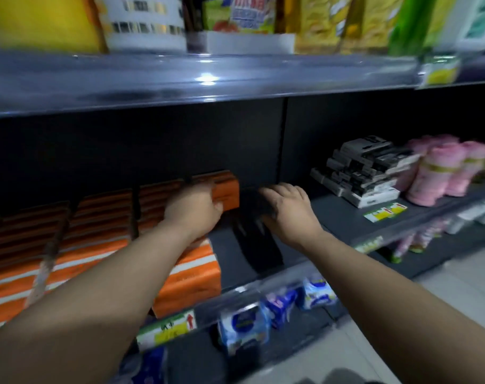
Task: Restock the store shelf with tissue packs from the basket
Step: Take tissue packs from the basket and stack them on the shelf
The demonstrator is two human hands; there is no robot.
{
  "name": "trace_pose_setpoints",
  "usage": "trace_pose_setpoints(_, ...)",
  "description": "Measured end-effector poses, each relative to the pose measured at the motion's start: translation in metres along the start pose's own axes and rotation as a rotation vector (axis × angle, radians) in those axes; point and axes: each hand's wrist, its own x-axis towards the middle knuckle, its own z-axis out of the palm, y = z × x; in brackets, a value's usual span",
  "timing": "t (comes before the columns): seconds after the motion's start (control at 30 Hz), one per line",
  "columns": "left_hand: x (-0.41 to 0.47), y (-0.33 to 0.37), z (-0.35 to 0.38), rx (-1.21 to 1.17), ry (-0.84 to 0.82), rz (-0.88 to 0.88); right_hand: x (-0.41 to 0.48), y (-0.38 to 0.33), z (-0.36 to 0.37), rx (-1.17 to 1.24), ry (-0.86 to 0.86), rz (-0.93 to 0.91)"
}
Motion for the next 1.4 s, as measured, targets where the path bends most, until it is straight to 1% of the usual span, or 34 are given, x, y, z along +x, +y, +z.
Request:
trace_pose_setpoints(0.1,-0.039,0.034,-0.003,-0.033,0.055,0.075,-0.061,0.014,-0.030,0.011,-0.029,0.024)
trace_pose_setpoints(0.23,-0.096,0.086,0.009,-0.176,-0.028,0.162,-0.159,0.045,-0.062,-0.001,-0.092,0.107)
trace_pose_setpoints(0.33,-0.142,0.132,0.031,-0.231,-0.077,0.235,-0.243,0.079,-0.074,0.028,-0.124,0.218)
trace_pose_setpoints(0.4,-0.169,0.160,0.051,-0.288,-0.114,0.270,-0.292,0.099,-0.074,0.001,-0.189,0.284)
trace_pose_setpoints(0.5,-0.211,0.206,0.097,-0.339,-0.227,0.328,-0.363,0.131,-0.062,-0.021,-0.303,0.409)
trace_pose_setpoints(0.67,-0.261,0.258,0.185,-0.281,-0.474,0.376,-0.443,0.168,-0.030,0.015,-0.405,0.590)
trace_pose_setpoints(0.77,-0.275,0.267,0.231,-0.192,-0.631,0.340,-0.459,0.188,-0.010,0.029,-0.499,0.653)
trace_pose_setpoints(0.83,-0.280,0.270,0.261,-0.134,-0.716,0.321,-0.459,0.201,0.007,0.060,-0.523,0.698)
trace_pose_setpoints(0.97,-0.288,0.272,0.312,-0.060,-0.846,0.392,-0.464,0.221,0.043,0.114,-0.572,0.793)
trace_pose_setpoints(1.1,-0.295,0.279,0.352,0.072,-0.965,0.500,-0.477,0.233,0.073,0.191,-0.531,0.932)
trace_pose_setpoints(1.17,-0.298,0.278,0.366,0.144,-1.016,0.522,-0.484,0.236,0.084,0.239,-0.490,0.998)
trace_pose_setpoints(1.23,-0.299,0.276,0.374,0.166,-1.047,0.523,-0.490,0.238,0.090,0.265,-0.466,1.049)
trace_pose_setpoints(1.3,-0.300,0.274,0.373,0.130,-1.031,0.511,-0.495,0.240,0.093,0.262,-0.461,1.071)
trace_pose_setpoints(1.4,-0.293,0.274,0.352,-0.045,-0.919,0.491,-0.501,0.243,0.094,0.265,-0.445,1.133)
